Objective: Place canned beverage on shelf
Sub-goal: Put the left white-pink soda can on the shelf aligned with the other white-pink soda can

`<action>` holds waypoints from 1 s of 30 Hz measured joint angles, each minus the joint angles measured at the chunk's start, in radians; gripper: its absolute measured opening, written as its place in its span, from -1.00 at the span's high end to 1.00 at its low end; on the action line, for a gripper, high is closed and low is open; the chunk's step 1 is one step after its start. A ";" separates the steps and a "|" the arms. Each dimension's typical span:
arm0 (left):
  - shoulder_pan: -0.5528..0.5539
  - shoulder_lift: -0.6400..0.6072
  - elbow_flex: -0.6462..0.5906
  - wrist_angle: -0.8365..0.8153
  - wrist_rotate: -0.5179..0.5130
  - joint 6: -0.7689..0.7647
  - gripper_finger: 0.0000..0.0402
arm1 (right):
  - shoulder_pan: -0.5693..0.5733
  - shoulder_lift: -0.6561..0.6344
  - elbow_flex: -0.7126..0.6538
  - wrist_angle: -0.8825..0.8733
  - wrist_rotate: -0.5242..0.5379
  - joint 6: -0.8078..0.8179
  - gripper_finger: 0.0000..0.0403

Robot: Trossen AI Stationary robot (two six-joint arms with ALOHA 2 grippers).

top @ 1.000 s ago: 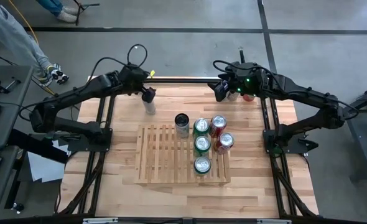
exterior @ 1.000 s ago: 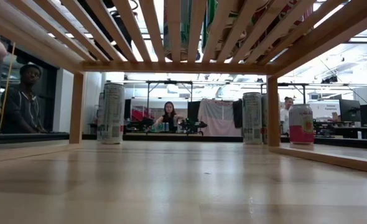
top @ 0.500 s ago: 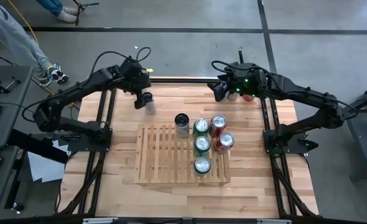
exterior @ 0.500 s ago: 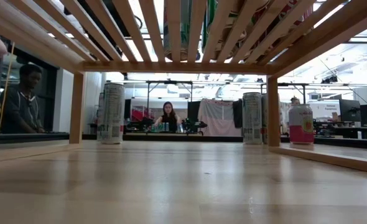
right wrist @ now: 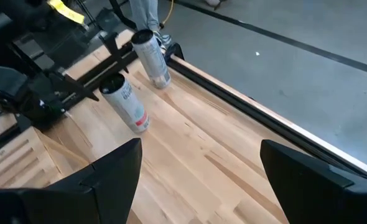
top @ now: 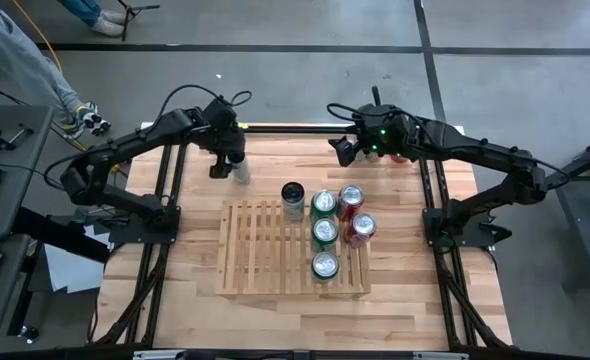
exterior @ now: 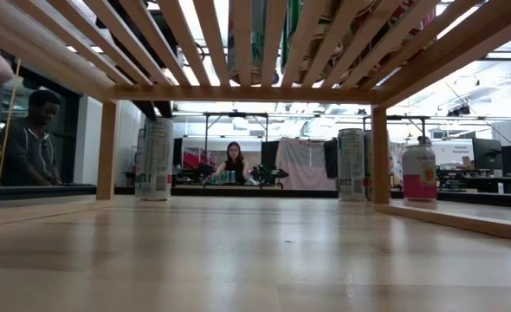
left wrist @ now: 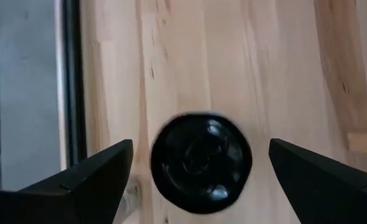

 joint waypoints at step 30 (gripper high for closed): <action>-0.023 0.096 0.063 -0.110 -0.138 -0.533 -0.18 | -0.001 -0.001 0.000 0.004 -0.003 0.030 -0.55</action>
